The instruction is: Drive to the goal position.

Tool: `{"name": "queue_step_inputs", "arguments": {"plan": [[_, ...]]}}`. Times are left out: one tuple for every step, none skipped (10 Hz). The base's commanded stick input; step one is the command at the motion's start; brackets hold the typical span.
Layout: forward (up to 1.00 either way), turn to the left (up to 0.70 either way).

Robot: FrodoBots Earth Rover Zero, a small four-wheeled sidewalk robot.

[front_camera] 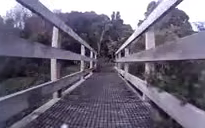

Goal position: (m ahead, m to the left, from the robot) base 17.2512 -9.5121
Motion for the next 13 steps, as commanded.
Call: {"name": "queue_step_inputs", "arguments": {"plan": [[0.7, 0.0], [0.7, 0.0], [0.7, 0.0], [0.7, 0.0], [0.7, 0.0], [0.7, 0.0], [0.7, 0.0], [0.7, 0.0], [0.7, 0.0], [0.7, 0.0], [0.7, 0.0], [0.7, 0.0], [0.7, 0.0]]}}
